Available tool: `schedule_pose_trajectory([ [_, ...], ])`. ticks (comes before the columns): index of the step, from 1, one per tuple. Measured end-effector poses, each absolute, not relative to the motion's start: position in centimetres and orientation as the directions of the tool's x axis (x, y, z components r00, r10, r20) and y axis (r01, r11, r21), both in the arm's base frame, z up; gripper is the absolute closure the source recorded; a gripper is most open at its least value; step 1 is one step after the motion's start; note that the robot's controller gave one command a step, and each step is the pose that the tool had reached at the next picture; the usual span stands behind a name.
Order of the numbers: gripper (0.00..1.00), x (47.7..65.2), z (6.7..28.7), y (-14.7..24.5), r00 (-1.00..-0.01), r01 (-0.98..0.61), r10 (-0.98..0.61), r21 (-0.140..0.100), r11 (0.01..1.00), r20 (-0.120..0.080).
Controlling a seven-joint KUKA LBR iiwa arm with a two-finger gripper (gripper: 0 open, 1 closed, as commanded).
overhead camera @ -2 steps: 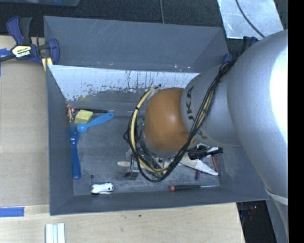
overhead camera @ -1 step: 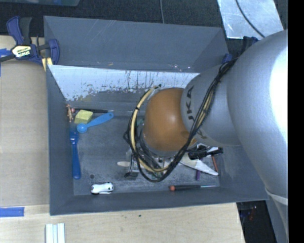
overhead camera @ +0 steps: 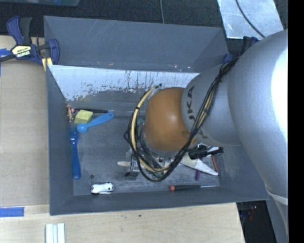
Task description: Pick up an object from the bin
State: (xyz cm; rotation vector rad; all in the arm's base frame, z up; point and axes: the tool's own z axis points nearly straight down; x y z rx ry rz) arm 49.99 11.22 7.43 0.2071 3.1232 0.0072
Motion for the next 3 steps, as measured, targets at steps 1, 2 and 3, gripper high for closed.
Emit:
schedule_pose_trajectory([
  [1,1.00,49.9,8.9,11.2,-0.991,0.132,0.132,0.005,0.991,-0.009],
  [2,1.00,50.0,10.5,11.2,-0.991,0.133,0.133,0.005,0.991,-0.010],
  [3,1.00,50.0,11.9,11.1,-0.991,0.133,0.133,0.006,0.991,-0.012],
])
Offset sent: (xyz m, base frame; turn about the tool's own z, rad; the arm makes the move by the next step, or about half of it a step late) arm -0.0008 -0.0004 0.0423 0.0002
